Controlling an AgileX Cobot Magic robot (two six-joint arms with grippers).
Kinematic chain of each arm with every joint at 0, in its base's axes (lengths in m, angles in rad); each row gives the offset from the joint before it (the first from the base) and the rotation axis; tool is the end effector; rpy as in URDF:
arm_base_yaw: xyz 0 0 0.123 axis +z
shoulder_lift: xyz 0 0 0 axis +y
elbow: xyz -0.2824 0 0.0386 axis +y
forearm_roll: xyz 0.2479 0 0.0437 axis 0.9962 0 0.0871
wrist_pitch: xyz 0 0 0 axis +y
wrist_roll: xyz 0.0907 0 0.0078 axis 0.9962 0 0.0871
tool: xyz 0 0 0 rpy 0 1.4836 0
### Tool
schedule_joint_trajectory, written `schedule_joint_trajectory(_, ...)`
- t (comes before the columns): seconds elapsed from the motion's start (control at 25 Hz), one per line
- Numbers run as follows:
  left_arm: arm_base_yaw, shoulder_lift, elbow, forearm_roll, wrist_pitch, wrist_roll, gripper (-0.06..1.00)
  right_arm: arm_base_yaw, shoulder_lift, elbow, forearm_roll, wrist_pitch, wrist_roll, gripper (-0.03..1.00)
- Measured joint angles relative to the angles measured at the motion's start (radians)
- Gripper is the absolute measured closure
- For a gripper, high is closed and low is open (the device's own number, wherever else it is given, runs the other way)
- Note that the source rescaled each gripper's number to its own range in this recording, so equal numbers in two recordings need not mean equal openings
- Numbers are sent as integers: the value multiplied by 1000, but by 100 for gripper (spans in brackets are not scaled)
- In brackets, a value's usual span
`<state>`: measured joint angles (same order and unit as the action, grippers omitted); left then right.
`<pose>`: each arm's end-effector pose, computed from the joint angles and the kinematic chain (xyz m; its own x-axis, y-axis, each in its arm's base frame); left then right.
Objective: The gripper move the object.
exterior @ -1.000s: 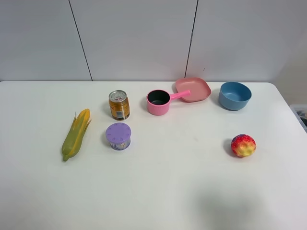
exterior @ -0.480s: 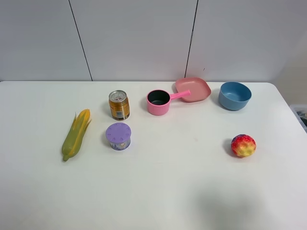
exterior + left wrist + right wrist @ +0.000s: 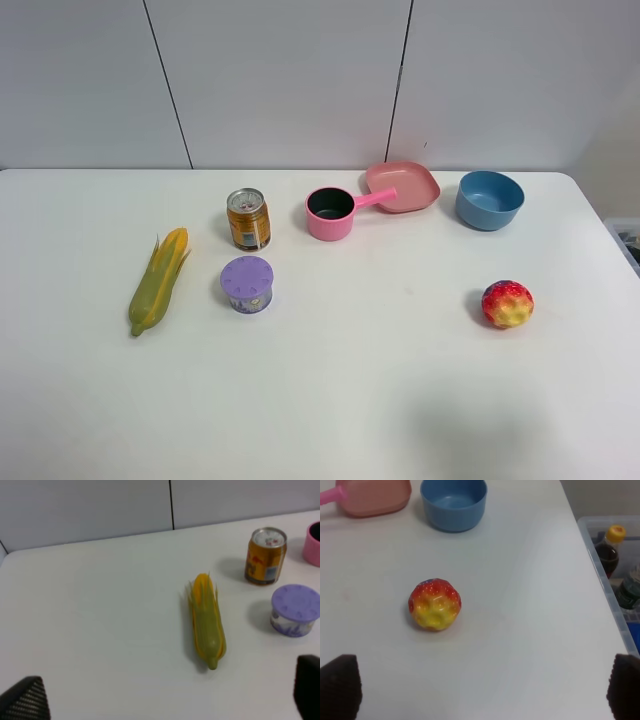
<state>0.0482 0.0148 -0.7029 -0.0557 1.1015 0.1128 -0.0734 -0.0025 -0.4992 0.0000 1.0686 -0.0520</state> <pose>-0.0317 -0.0061 0.3278 -0.3184 0.0721 -0.9452 0.0268 0.9974 0.0671 -0.0054 0.0004 0.2763 -0.4635 -0.0180 -0.8859 0.0493 0.9977 -0.0461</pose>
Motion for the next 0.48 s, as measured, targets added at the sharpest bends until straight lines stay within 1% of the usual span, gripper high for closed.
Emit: schedule_joint_trajectory(0.48, 0, -20, 145, 1, -73, 3, -5, 0, 0, 0, 0, 0, 0, -3)
